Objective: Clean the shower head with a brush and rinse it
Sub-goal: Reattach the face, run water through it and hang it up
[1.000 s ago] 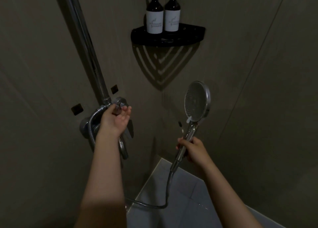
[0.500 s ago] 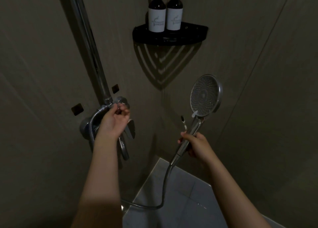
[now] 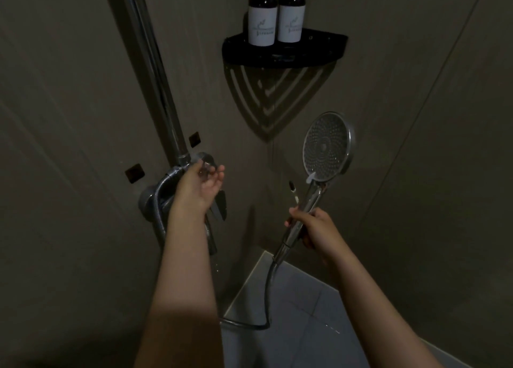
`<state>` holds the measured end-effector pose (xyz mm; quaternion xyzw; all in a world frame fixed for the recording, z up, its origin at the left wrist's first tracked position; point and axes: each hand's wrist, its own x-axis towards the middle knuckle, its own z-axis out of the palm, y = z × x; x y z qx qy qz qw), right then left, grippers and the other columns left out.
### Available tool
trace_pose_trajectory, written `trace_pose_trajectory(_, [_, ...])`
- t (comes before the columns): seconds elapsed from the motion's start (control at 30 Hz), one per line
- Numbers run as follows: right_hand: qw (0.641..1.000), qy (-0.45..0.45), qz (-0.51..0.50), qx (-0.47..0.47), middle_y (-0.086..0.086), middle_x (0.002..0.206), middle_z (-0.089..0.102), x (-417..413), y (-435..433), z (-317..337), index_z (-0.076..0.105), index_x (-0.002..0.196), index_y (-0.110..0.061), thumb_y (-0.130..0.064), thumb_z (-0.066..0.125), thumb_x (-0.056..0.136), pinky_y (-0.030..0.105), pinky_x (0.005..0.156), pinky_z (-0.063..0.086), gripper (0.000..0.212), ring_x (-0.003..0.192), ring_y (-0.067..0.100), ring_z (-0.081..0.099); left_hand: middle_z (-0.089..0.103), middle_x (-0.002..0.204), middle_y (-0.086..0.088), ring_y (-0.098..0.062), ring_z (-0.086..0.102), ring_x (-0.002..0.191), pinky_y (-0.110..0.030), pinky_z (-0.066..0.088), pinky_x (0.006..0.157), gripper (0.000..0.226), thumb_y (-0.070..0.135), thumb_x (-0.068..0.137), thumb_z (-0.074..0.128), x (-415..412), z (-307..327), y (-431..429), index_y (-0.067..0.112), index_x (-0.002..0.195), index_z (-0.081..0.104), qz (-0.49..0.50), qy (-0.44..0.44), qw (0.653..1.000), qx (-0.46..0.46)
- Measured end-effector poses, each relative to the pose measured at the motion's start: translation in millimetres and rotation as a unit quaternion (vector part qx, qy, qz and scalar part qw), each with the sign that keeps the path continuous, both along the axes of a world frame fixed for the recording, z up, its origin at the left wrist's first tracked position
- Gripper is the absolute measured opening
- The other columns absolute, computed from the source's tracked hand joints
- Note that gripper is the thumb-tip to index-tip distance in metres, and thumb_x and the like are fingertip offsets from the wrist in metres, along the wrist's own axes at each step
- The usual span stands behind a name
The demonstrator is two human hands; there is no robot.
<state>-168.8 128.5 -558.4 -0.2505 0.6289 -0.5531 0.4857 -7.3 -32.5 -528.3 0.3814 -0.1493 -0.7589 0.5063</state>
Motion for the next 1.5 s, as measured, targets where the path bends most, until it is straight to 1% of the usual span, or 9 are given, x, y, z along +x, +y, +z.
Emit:
trace_pose_trajectory(0.13, [1.000, 0.004, 0.007, 0.001, 0.007, 0.075, 0.064, 1.0, -2.9, -0.6, 0.052, 0.095, -0.014, -0.020, 0.058, 0.091, 0.012, 0.035, 0.028, 0.009, 0.036, -0.003, 0.051, 0.060, 0.105, -0.025, -0.032, 0.059, 0.103, -0.040, 0.049, 0.083, 0.027, 0.012, 0.098, 0.039, 11.8, -11.5, 19.2, -0.009, 0.106, 0.054, 0.024, 0.366, 0.930, -0.016])
trace_pose_trajectory(0.3, [1.000, 0.016, 0.010, 0.009, 0.007, 0.074, 0.066, -3.1, -3.8, -4.0, 0.052, 0.092, -0.016, -0.022, 0.058, 0.090, 0.014, 0.035, 0.026, 0.009, 0.037, 0.000, 0.048, 0.056, 0.112, -0.029, -0.033, 0.057, 0.102, -0.041, 0.051, 0.082, 0.033, 0.006, 0.098, 0.036, 8.8, -22.1, 26.4, -0.005, 0.128, 0.047, 0.037, 0.486, 0.873, -0.025])
trace_pose_trajectory(0.57, [1.000, 0.011, 0.005, 0.000, 0.007, 0.071, 0.065, -2.8, -9.1, -3.9, 0.053, 0.089, -0.016, -0.020, 0.059, 0.090, 0.014, 0.034, 0.024, 0.007, 0.038, 0.005, 0.043, 0.063, 0.107, -0.024, -0.026, 0.063, 0.101, -0.035, 0.056, 0.077, 0.028, 0.002, 0.087, 0.049, 17.8, -20.4, 23.0, -0.008, 0.112, 0.053, 0.007, 0.336, 0.941, -0.034])
trace_pose_trajectory(0.73, [1.000, 0.020, 0.017, 0.000, 0.007, 0.072, 0.064, -2.7, -11.8, -5.2, 0.054, 0.093, -0.012, -0.018, 0.058, 0.090, 0.015, 0.033, 0.024, 0.008, 0.035, 0.004, 0.041, 0.064, 0.101, -0.020, -0.027, 0.064, 0.098, -0.036, 0.054, 0.081, 0.018, 0.004, 0.095, 0.043, 20.1, -9.2, 15.7, -0.004, 0.106, 0.055, 0.005, 0.141, 0.989, -0.044])
trace_pose_trajectory(0.9, [0.999, 0.025, 0.020, -0.001, 0.005, 0.070, 0.063, -3.2, -10.4, -6.2, 0.055, 0.095, -0.011, -0.019, 0.058, 0.090, 0.015, 0.034, 0.025, 0.009, 0.036, 0.003, 0.042, 0.062, 0.095, -0.022, -0.028, 0.066, 0.084, -0.028, 0.059, 0.059, 0.014, 0.006, 0.097, 0.046, 14.9, -3.7, 6.5, -0.005, 0.095, 0.054, 0.032, 0.041, 0.999, -0.016])
trace_pose_trajectory(1.03, [1.000, -0.003, 0.008, -0.009, 0.008, 0.072, 0.062, -3.8, -5.1, -1.2, 0.054, 0.098, -0.010, -0.016, 0.058, 0.091, 0.013, 0.032, 0.027, 0.010, 0.038, 0.004, 0.049, 0.064, 0.094, -0.019, -0.024, 0.068, 0.080, -0.027, 0.060, 0.066, 0.013, 0.008, 0.096, 0.048, 13.3, -2.5, 3.4, -0.002, 0.092, 0.055, 0.039, -0.033, 0.999, -0.018])
trace_pose_trajectory(1.27, [0.999, -0.027, -0.005, -0.017, 0.012, 0.074, 0.057, -8.4, 2.2, 0.9, 0.049, 0.098, -0.006, -0.009, 0.055, 0.092, 0.009, 0.032, 0.032, 0.009, 0.033, -0.003, 0.051, 0.064, 0.101, -0.020, -0.028, 0.064, 0.095, -0.034, 0.048, 0.095, 0.038, 0.027, 0.102, 0.033, 23.1, -10.3, 26.1, -0.003, 0.102, 0.055, 0.011, 0.023, 0.999, -0.025])
trace_pose_trajectory(1.43, [1.000, -0.019, -0.012, -0.009, 0.012, 0.074, 0.058, -9.3, 4.6, -3.8, 0.050, 0.091, -0.009, -0.012, 0.055, 0.093, 0.009, 0.032, 0.032, 0.006, 0.033, -0.004, 0.051, 0.063, 0.102, -0.010, -0.019, 0.062, 0.089, -0.025, 0.051, 0.078, 0.037, 0.025, 0.100, 0.035, 26.9, -39.0, 43.9, 0.001, 0.122, 0.054, 0.086, -0.045, 0.995, 0.014])
trace_pose_trajectory(1.5, [1.000, -0.011, -0.016, 0.000, 0.010, 0.073, 0.060, -9.9, 5.9, -7.5, 0.051, 0.087, -0.012, -0.014, 0.056, 0.092, 0.010, 0.032, 0.032, 0.008, 0.033, -0.003, 0.051, 0.060, 0.122, -0.012, -0.021, 0.060, 0.105, -0.026, 0.048, 0.088, 0.043, 0.028, 0.101, 0.034, 27.1, -51.6, 50.2, 0.003, 0.131, 0.049, 0.094, -0.104, 0.990, 0.021])
